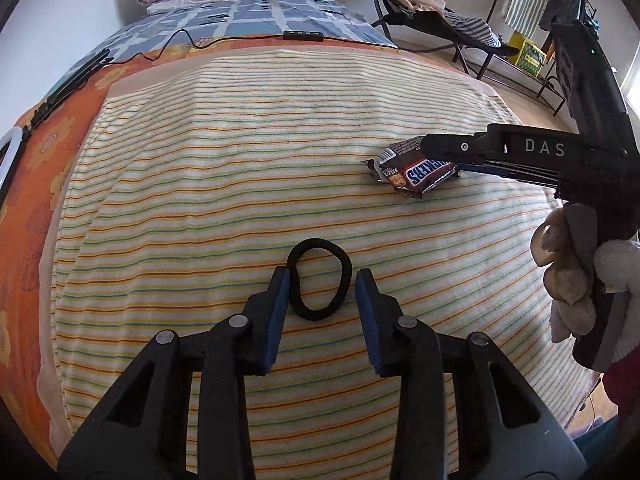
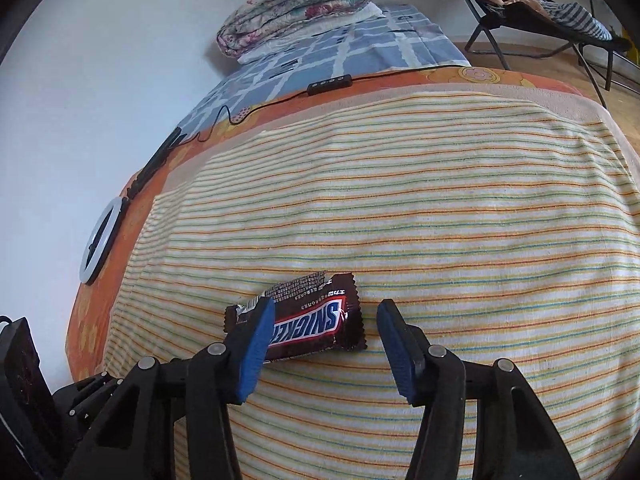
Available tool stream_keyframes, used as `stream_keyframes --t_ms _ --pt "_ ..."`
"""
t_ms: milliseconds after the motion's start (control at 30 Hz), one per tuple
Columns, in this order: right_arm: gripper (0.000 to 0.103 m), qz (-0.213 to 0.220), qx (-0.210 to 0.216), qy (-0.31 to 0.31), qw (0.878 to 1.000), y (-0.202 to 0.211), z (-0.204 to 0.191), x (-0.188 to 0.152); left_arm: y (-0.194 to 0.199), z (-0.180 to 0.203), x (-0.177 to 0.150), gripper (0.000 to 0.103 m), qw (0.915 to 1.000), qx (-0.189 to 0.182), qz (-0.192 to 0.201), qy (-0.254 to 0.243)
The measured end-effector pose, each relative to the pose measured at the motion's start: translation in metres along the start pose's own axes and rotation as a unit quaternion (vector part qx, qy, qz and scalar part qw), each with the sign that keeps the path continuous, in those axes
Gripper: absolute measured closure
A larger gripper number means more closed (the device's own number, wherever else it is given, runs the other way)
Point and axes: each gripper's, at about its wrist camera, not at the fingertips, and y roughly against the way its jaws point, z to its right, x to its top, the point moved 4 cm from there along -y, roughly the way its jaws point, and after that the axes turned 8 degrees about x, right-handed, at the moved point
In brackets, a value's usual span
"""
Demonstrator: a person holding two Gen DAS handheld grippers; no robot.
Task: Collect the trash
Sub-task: 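Grasp the black hair tie with the left tool while the right tool grasps the Snickers bar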
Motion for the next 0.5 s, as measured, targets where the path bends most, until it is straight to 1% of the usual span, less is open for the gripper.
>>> stream_keyframes --t_ms 33,67,100,133,167,200,233,267,333,500 --pt "0.049 0.001 -0.005 0.004 1.0 -0.001 -0.001 0.0 0.0 -0.001 0.0 0.076 1.0 0.002 0.001 -0.003" --pt "0.059 0.0 -0.008 0.009 1.0 -0.003 -0.003 0.0 -0.001 -0.001 0.0 0.079 1.0 0.003 0.001 -0.005" --pt "0.065 -0.004 -0.008 0.013 1.0 -0.004 -0.004 -0.001 -0.001 -0.002 0.0 0.081 1.0 0.004 0.002 -0.005" --pt "0.072 -0.008 -0.008 0.016 1.0 -0.006 -0.006 -0.002 -0.001 -0.003 0.0 0.085 1.0 0.005 0.003 -0.005" --pt "0.075 -0.008 -0.015 0.021 1.0 -0.007 -0.007 -0.003 -0.002 -0.004 0.0 0.089 1.0 0.006 0.004 -0.004" --pt "0.078 -0.007 -0.024 0.029 0.999 -0.008 -0.009 -0.005 -0.002 -0.005 0.0 0.089 1.0 0.007 0.005 -0.004" --pt "0.087 -0.008 -0.03 0.035 0.999 -0.008 -0.011 -0.006 -0.001 -0.006 0.0 0.091 1.0 0.006 0.006 -0.003" --pt "0.092 -0.01 -0.027 0.037 0.999 -0.008 -0.012 -0.006 -0.001 -0.006 0.0 0.095 0.9999 0.007 0.007 -0.002" --pt "0.096 -0.009 -0.024 0.033 0.999 -0.007 -0.013 -0.007 0.001 -0.007 0.0 0.096 0.9999 0.008 0.009 0.0" --pt "0.097 0.001 -0.023 0.032 0.999 0.004 -0.016 -0.01 0.009 -0.01 0.001 0.097 0.9997 0.01 0.02 0.007"
